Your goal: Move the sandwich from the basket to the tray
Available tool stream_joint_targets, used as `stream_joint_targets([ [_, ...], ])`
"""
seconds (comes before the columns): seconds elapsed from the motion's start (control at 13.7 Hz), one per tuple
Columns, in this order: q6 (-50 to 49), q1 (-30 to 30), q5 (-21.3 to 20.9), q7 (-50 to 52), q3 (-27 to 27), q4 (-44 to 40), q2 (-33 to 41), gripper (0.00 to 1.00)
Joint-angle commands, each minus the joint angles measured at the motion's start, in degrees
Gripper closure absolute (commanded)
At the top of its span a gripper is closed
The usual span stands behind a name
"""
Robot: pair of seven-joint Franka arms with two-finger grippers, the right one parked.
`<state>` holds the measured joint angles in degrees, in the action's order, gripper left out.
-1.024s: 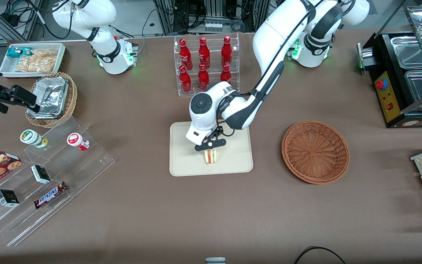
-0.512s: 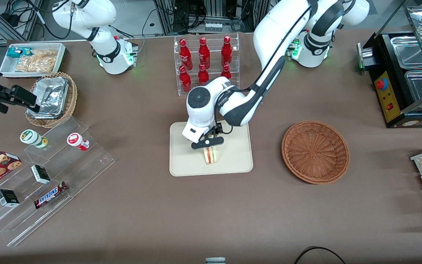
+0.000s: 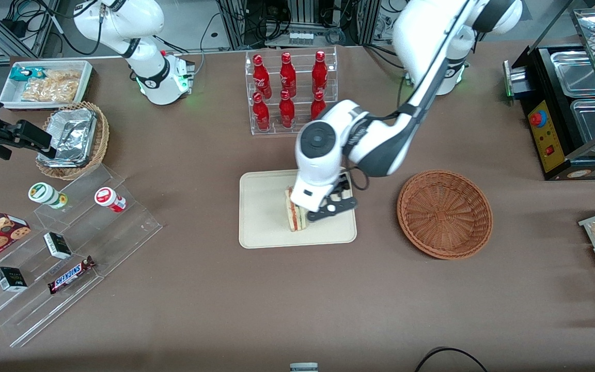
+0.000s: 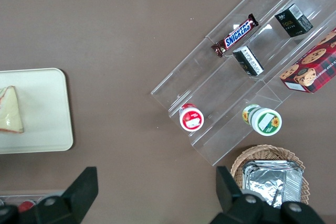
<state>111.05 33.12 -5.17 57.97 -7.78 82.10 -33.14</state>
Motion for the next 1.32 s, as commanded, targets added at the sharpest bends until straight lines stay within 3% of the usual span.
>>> stream_joint_targets([
  [0.0,0.4,-4.71,1.56,-8.28,-0.48,11.65,9.21,0.0],
  [0.51,-0.91,-20.17,3.06,-35.78,-0.39,27.05,24.69,0.0],
  [0.95,-17.43,-31.7,3.15,-54.78,-0.13,23.19,30.41,0.0],
  [1.24,-26.73,-33.82,2.89,-54.99,-0.04,13.91,30.69,0.0],
])
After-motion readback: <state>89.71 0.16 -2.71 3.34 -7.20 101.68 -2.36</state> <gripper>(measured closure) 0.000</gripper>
